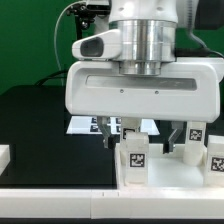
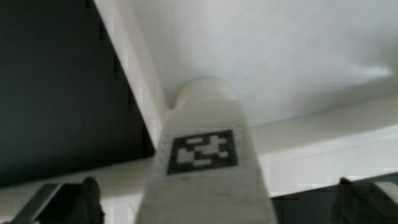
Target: Assemble square table
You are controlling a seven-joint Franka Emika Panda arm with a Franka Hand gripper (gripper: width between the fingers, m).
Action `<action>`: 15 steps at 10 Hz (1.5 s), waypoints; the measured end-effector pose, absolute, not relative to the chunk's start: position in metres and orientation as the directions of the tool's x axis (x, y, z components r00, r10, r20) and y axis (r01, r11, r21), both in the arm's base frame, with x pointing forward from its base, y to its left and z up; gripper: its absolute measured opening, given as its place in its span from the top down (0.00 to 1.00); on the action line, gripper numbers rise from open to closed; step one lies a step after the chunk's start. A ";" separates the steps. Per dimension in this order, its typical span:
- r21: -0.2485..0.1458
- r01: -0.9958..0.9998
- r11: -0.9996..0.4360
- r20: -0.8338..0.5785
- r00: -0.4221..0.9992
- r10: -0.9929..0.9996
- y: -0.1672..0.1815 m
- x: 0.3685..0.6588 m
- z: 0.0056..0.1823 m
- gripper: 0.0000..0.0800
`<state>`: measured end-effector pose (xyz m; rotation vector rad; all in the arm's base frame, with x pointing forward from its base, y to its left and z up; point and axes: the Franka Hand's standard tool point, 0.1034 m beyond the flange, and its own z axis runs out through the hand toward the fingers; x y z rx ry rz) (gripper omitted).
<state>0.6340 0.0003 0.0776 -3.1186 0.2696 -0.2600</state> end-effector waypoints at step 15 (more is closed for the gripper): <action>-0.188 -0.959 0.212 -0.015 -0.213 -0.977 0.005 0.632 0.075 0.64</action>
Offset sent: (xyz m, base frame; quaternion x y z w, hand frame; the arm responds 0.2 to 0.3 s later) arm 0.0000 0.0000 0.0000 0.0000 0.0000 0.1296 0.9916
